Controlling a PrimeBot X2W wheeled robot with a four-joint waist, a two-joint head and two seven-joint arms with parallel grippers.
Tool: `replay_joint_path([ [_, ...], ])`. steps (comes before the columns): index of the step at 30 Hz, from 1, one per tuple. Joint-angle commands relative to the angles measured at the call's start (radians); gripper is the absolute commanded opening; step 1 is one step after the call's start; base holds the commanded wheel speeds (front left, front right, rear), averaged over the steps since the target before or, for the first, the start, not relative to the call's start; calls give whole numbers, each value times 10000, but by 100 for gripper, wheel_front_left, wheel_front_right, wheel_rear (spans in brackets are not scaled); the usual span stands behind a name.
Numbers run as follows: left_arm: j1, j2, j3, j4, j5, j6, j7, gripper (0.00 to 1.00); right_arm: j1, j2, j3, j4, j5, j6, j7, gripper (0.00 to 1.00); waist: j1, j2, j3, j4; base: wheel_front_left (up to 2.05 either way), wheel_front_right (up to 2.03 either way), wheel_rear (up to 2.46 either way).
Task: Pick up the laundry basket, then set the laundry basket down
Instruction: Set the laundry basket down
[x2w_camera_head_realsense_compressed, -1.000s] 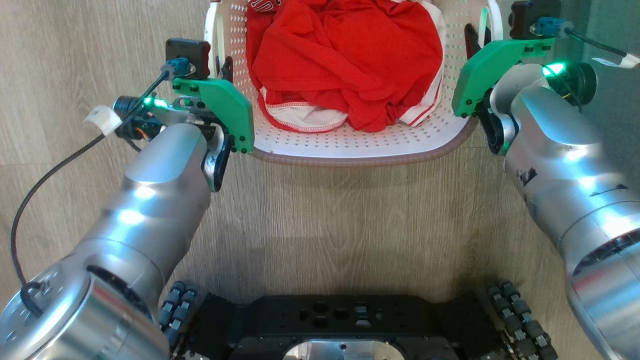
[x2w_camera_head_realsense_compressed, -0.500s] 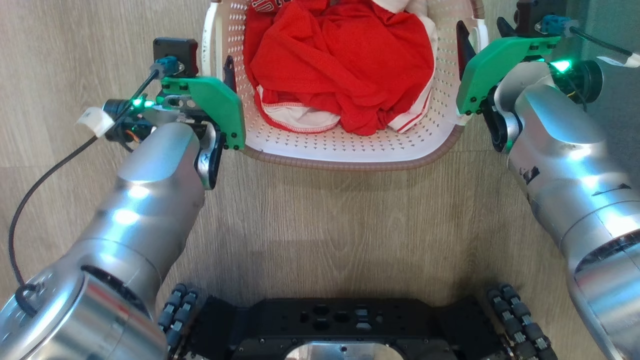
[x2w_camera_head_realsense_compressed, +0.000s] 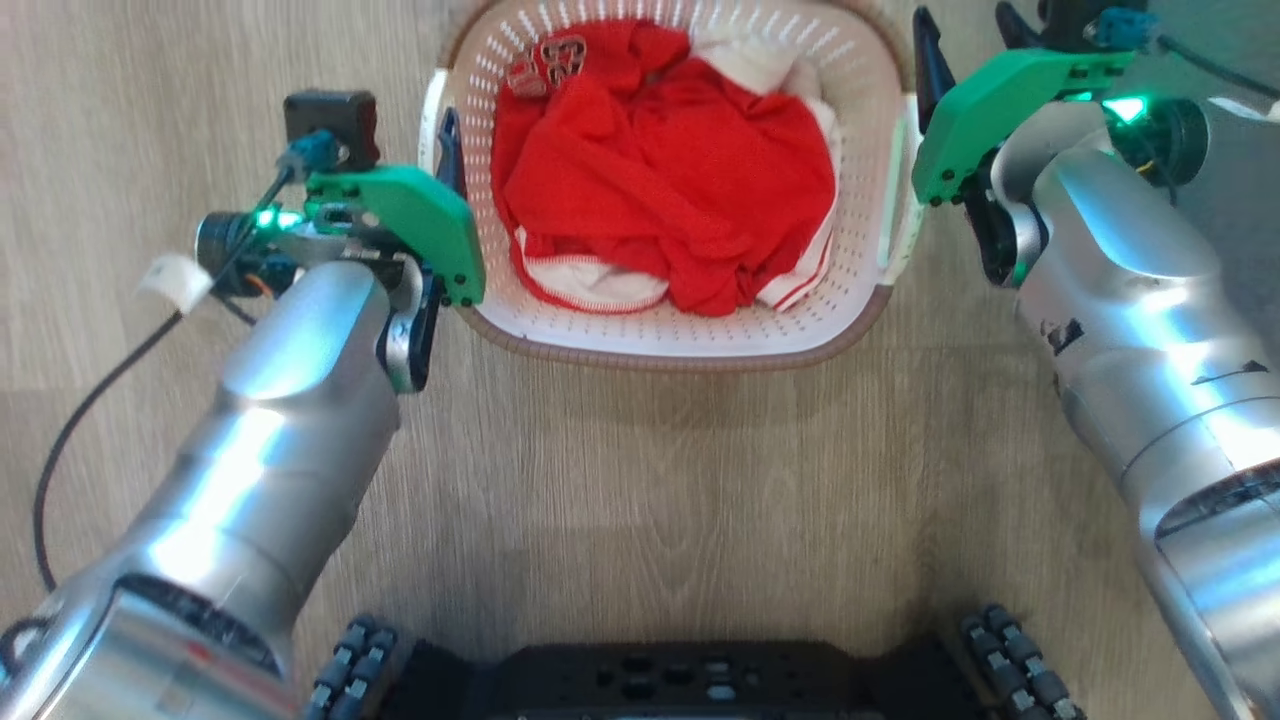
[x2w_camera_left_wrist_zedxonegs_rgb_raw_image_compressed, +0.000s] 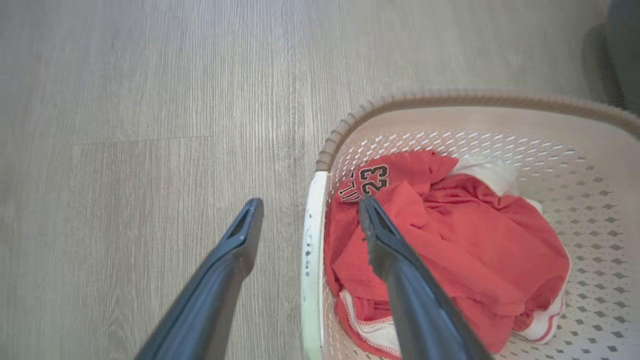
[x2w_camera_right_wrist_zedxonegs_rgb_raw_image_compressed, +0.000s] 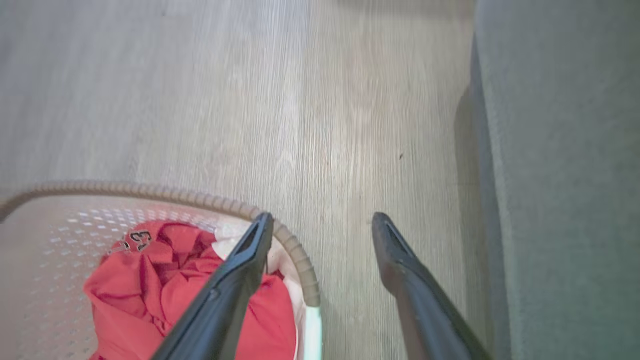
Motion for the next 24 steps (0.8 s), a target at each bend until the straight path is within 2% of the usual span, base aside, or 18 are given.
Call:
replay_joint_path([
  [1,325,443,419,-408,243,110,-64,100,516,200,-134,-293,-199,14,-131,100,0,0,-425,-58,0,0,0],
  [12,2727,756,2887,-3572,2778,312,-64,100,2485,199,-2169,-2668,-1926,14,-132,100,0,0,-2427,-81,0,0,0],
  [24,5747,315,5125,-6532,4800,-411,-64,100,5288,200,-3110,-5637,-2720,14,-133,100,0,0,-4662,99,0,0,0],
])
